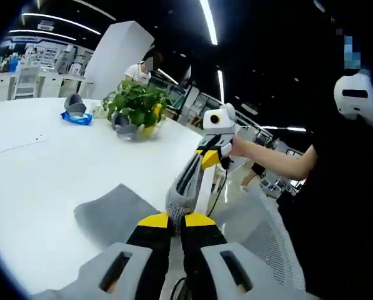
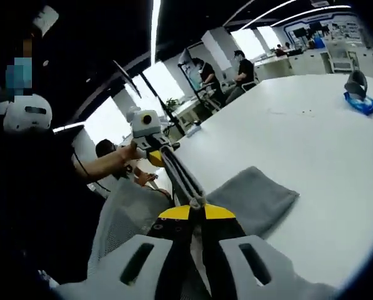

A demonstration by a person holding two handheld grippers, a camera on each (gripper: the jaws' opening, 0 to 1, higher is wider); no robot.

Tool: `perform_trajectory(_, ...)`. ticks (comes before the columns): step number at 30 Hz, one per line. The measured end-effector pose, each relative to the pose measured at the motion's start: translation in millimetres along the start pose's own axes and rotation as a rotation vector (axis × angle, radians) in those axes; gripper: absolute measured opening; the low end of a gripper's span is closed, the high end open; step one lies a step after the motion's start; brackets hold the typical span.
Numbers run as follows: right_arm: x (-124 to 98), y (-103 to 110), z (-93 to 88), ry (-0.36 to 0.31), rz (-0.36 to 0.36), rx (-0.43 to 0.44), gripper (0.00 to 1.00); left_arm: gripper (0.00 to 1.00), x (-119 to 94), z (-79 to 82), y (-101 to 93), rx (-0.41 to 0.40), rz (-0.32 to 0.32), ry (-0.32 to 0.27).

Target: Fold the towel on the table until its edges align and the towel forms a compact rectangular stack.

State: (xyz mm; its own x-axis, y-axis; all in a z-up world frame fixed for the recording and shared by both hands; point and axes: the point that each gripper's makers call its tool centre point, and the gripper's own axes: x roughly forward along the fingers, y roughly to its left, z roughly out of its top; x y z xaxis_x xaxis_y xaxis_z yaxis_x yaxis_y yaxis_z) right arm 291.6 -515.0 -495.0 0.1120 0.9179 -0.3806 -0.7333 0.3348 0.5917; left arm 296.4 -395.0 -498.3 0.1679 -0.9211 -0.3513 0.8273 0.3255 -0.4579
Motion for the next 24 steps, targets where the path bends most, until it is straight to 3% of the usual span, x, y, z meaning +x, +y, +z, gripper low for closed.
perform_trajectory(4, 8, -27, 7.0, -0.005, 0.016, 0.084, 0.02, 0.06, 10, -0.3, 29.0, -0.058, 0.017, 0.016)
perform_trajectory(9, 21, -57, 13.6, -0.035, 0.077, 0.29, 0.02, 0.06, 22, -7.8, 79.1, -0.181, 0.05, 0.013)
perform_trajectory(12, 34, -88, 9.0, -0.055, 0.058, 0.419, 0.02, 0.06, 34, -24.7, 107.9, -0.284, 0.089, 0.046)
perform_trajectory(16, 45, -123, -5.4, -0.022, 0.0, 0.452, 0.02, 0.06, 47, -43.5, 129.5, -0.349, 0.124, 0.088)
perform_trajectory(21, 51, -152, -18.4, -0.036, -0.089, 0.43, 0.02, 0.07, 55, -52.7, 151.0, -0.334, 0.206, 0.085)
perform_trajectory(23, 53, -161, -24.2, -0.028, -0.146, 0.378, 0.02, 0.07, 57, -51.1, 162.2, -0.212, 0.271, 0.069)
perform_trajectory(24, 56, -166, -26.4, -0.026, -0.189, 0.297, 0.02, 0.07, 59, -51.3, 165.9, -0.121, 0.314, 0.068)
